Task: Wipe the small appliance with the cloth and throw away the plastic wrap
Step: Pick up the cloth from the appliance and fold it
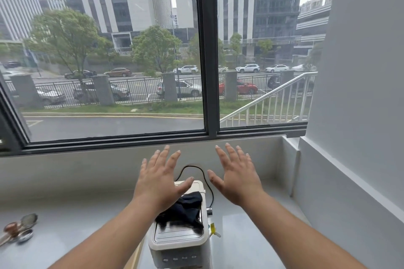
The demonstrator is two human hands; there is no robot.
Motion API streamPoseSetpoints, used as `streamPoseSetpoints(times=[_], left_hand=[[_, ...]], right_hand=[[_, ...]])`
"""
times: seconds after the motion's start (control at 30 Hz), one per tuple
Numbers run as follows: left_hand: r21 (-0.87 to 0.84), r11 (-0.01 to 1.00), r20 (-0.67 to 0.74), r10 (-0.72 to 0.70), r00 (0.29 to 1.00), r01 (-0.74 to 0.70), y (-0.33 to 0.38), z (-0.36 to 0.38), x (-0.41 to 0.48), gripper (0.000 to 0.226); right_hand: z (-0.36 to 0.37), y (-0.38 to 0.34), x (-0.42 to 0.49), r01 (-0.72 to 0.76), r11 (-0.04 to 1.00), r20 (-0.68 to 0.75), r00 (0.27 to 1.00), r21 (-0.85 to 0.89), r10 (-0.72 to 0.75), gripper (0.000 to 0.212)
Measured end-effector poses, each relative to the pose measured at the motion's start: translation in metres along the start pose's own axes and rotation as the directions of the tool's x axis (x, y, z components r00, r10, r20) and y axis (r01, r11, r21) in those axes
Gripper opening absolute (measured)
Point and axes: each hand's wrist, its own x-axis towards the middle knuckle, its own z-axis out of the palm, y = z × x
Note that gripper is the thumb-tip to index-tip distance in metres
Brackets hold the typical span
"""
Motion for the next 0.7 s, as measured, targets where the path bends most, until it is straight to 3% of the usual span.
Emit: streamPoseSetpoints(times=[0.43, 0.5, 0.6, 0.7], left_hand=[[-0.002, 0.999, 0.109, -0.035, 0.993, 0.036, -0.072, 0.051, -0.006, 0.092], [0.035, 0.999, 0.174, -0.023, 0.984, 0.018, -0.083, 0.061, -0.007, 0.083], [0.069, 0.998, 0.258, -0.004, 0.966, -0.015, -0.095, 0.074, -0.009, 0.069], [0.055, 0.998, 0.313, 0.016, 0.950, -0.035, -0.107, 0.083, -0.004, 0.063]], right_hand=[[0.048, -0.059, 0.018, 0.025, 1.000, 0.122, 0.992, -0.007, -0.024, 0.083], [0.055, -0.069, 0.021, 0.044, 0.998, 0.153, 0.988, -0.051, -0.035, 0.073], [0.061, -0.083, 0.024, 0.131, 0.975, 0.245, 0.966, -0.179, -0.085, 0.040], [0.071, -0.096, 0.028, 0.181, 0.965, 0.318, 0.941, -0.189, -0.115, 0.026]])
